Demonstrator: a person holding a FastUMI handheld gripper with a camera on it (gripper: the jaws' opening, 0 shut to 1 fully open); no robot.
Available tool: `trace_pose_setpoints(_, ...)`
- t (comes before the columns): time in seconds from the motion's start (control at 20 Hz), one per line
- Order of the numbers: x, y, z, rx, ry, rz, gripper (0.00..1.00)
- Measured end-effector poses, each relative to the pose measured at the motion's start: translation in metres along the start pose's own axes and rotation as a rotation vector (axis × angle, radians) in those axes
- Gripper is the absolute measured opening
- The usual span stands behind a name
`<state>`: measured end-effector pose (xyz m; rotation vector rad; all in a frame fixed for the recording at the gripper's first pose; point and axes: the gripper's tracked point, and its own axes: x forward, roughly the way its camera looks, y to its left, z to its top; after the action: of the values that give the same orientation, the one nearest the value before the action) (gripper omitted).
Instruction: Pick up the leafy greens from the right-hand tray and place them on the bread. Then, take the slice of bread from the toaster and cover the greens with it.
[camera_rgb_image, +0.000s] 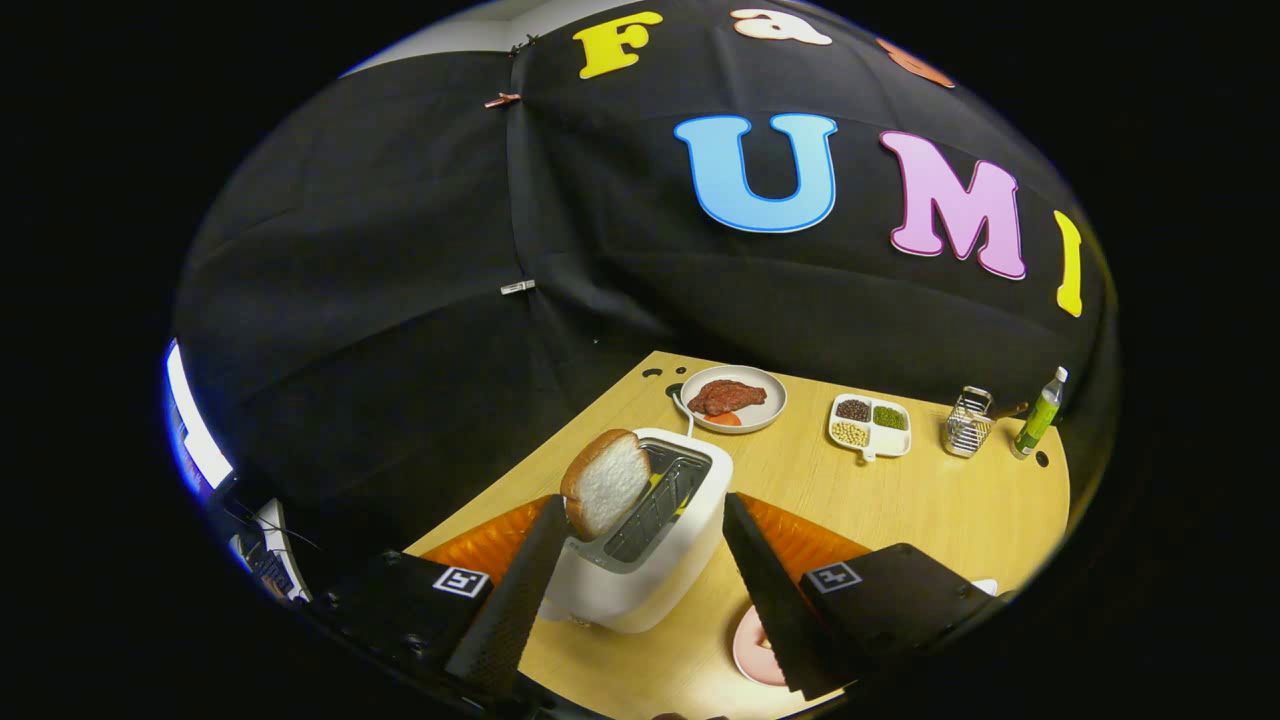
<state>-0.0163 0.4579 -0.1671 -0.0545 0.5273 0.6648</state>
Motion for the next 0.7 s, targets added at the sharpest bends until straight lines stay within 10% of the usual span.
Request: trace_pose_setpoints(0.7, 0.098, 0.027, -0.026, 0.017, 0.081, -0.054, 1.00)
